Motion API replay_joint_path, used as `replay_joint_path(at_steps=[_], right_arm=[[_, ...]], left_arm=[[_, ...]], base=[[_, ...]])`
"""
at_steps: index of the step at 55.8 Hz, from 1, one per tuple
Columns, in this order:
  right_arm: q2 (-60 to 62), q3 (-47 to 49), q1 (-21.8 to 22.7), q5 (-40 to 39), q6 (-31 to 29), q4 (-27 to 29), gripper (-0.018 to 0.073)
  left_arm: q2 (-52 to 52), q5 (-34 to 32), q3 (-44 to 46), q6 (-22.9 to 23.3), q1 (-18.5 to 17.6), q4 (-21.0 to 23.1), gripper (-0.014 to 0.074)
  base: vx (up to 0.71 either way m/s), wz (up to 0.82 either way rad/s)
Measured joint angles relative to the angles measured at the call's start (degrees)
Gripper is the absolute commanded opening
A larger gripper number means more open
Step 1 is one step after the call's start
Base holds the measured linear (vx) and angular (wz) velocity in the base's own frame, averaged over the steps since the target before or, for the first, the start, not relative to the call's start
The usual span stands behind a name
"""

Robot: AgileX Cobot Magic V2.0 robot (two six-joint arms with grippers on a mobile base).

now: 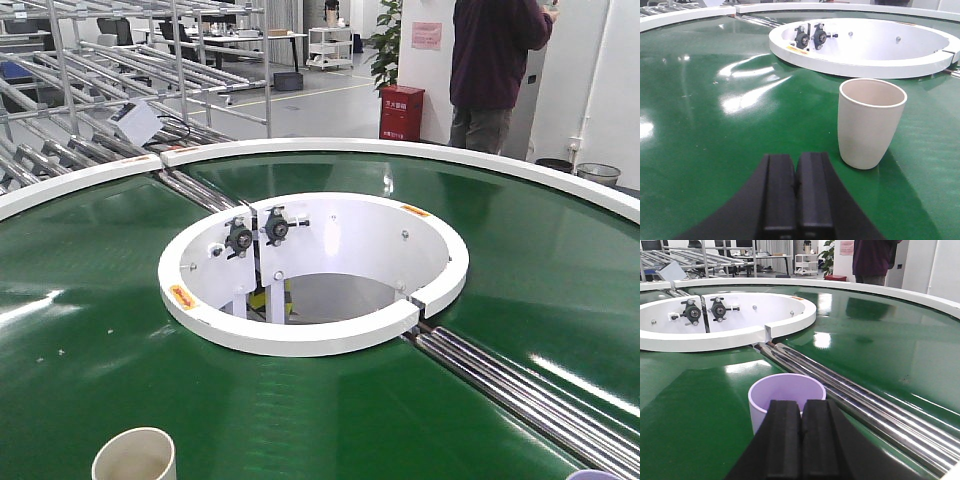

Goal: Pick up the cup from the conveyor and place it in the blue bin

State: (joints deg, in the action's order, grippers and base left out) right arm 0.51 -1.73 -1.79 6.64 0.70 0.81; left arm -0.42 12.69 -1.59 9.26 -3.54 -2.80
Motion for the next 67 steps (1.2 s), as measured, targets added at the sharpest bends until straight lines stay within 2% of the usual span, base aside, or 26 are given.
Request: replay_joint_path(at_steps=[14,21,25,32,39,44,47,57,62,67], right_arm=[[0.0,0.0,0.0,-5.2,0.0,0.0,-0.0009],[0.0,0.0,0.0,-9.6,0.0,0.0,-0.0009],[0.0,0.0,0.0,-11.6,0.0,0.1,-0.0009],[0.0,0.0,0.0,-11.9,0.3,0.2,-0.0008],[0.0,3.1,0.0,-8.5,0.8,0.2,-0.0009],[-1.0,11.0,0.0,-4.2,0.8,-0.1,-0.0009],[-2.8,16.9,0.0,-1.6,0.6,-0.1,-0.0009],[-13.3,30.7,0.0,7.5,-2.4,-0.2,-0.0006],[-18.5,32.9,0.0,8.6,-2.9,-0.2,-0.0003],[-23.1,33.1,0.0,8.6,-3.0,-0.2,0.0004]], left_arm=[[0.0,-3.2,0.0,0.0,0.0,0.0,0.0],[0.0,-6.7,0.0,0.1,0.0,0.0,0.0],[0.0,-9.2,0.0,1.6,0.0,0.4,0.0],[0.0,-13.1,0.0,5.9,0.0,1.3,0.0],[0.0,-19.3,2.1,6.2,0.0,1.4,0.0],[0.0,-21.2,7.8,3.4,0.0,1.5,0.0],[0.1,-20.1,13.0,-0.1,0.0,1.5,0.0],[6.7,-6.4,29.5,-13.8,0.0,1.5,0.0017],[11.7,-2.0,33.6,-17.0,0.0,1.5,0.0035],[16.2,-0.6,34.6,-17.9,0.0,1.5,0.0069]], base=[[0.0,0.0],[0.0,0.0],[0.0,0.0],[0.0,0.0],[0.0,0.0],[0.0,0.0],[0.0,0.0],[0.0,0.0],[0.0,0.0],[0.0,0.0]])
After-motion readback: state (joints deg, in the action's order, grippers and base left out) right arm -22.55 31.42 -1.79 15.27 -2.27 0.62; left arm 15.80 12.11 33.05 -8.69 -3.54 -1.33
